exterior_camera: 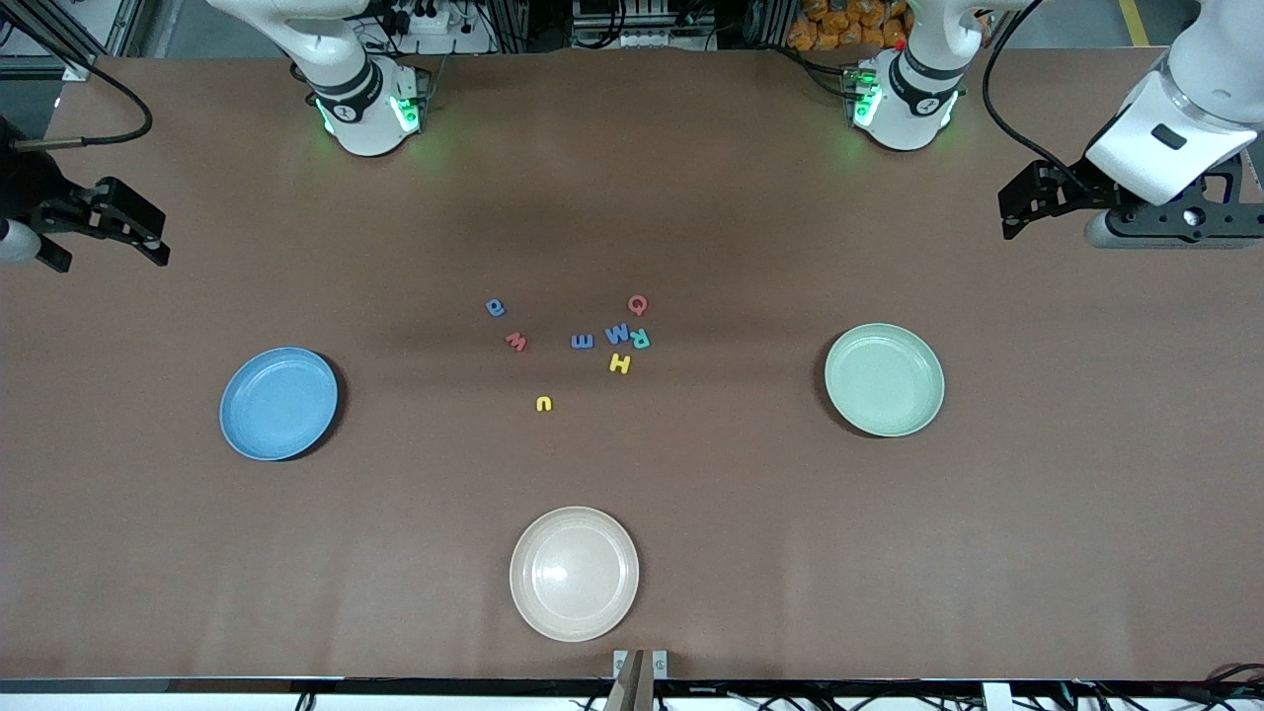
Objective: Sort upper and lower case letters into plates
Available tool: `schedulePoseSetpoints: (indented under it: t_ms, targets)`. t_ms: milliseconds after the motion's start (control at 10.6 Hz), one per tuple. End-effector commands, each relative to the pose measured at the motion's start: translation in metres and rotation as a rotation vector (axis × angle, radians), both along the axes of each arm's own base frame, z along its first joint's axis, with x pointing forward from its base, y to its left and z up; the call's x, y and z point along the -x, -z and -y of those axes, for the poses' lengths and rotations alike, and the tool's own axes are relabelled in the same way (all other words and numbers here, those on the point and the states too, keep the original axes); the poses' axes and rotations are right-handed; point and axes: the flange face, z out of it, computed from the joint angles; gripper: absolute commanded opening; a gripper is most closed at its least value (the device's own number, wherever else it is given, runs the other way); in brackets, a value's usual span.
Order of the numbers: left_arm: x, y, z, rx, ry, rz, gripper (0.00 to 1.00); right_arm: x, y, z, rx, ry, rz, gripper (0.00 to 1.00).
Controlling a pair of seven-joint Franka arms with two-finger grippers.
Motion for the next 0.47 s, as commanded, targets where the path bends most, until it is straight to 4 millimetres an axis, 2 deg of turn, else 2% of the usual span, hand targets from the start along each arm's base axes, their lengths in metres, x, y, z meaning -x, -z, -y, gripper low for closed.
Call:
schedulePoseSetpoints:
  t_ms: [0, 282, 376]
  targets:
    - [0.001, -0.005, -0.003, -0.016, 0.016, 0.010, 1.00, -0.003, -0.004, -0.001, -0.010, 0.021, -0.001, 1.00]
    - [0.001, -0.003, -0.001, -0.011, 0.007, 0.006, 1.00, -0.002, -0.003, 0.001, -0.010, 0.024, -0.008, 1.00]
    - [-0.005, 0.007, 0.001, -0.009, 0.012, -0.013, 1.00, -0.002, -0.003, 0.001, -0.010, 0.023, -0.009, 1.00]
